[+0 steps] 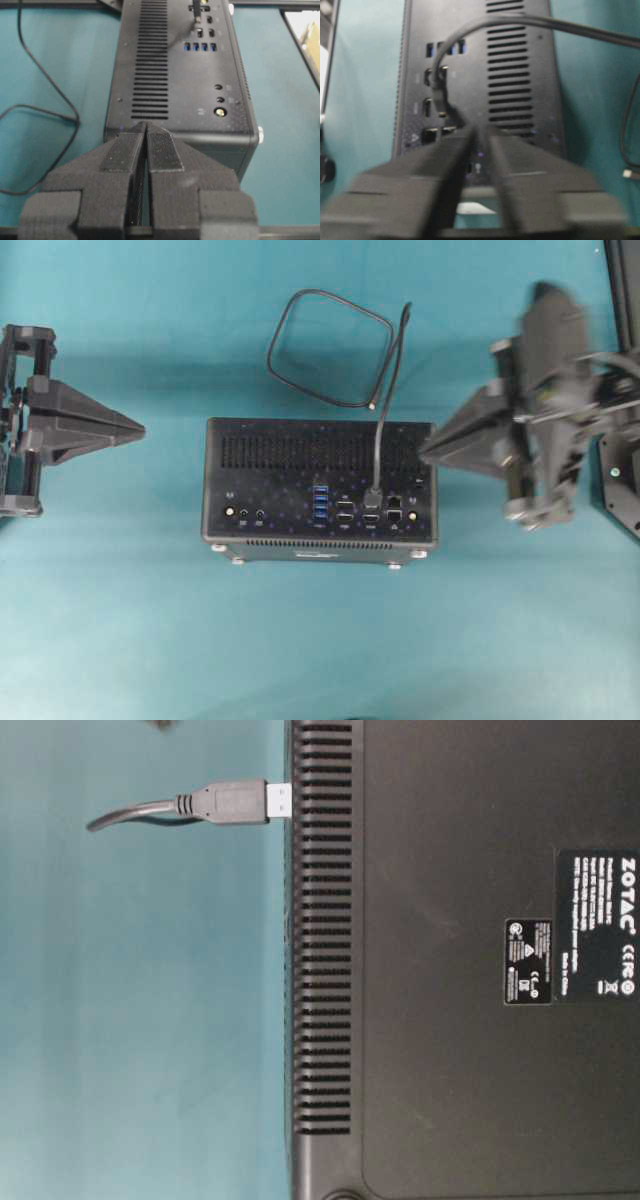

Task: Insert the USB into the PC box with both arms.
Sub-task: 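Move the right gripper over the black cable plug on the rear panel, then grasp the black cable plug with the right gripper and pull it out, then carry the plug leftward to the blue USB ports with the right gripper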

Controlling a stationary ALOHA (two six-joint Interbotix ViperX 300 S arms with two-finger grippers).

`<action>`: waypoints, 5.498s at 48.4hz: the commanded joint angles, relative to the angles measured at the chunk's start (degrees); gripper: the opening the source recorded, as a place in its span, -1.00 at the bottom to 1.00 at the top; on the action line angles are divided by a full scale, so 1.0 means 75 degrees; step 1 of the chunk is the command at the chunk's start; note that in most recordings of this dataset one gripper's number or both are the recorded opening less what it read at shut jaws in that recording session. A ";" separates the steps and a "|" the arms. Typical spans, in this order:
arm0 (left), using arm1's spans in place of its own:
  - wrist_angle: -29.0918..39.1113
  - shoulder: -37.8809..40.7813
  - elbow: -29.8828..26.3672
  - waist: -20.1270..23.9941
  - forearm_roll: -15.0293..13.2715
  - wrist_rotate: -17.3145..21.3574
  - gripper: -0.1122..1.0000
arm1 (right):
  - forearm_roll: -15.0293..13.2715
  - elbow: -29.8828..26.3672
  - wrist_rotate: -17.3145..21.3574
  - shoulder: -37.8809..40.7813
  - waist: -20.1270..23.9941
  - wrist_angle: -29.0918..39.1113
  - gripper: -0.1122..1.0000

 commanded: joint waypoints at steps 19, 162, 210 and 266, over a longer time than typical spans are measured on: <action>0.0363 0.0047 -0.0223 -0.0023 0.0012 -0.0012 -0.80 | -0.0012 -0.1371 0.0152 0.1242 0.0176 0.0809 0.71; 0.0715 -0.0047 -0.0094 -0.0023 0.0012 -0.0094 -0.80 | -0.1594 -0.3000 0.0152 0.2883 0.0316 0.1441 -0.61; 0.0598 -0.0059 -0.0023 -0.0023 0.0012 -0.0105 -0.80 | -0.1582 -0.3234 0.0164 0.3188 0.0457 0.2074 -0.61; 0.0598 -0.0141 0.0023 -0.0023 0.0012 -0.0129 -0.80 | -0.1547 -0.3199 0.0387 0.3281 0.0680 0.2062 -0.59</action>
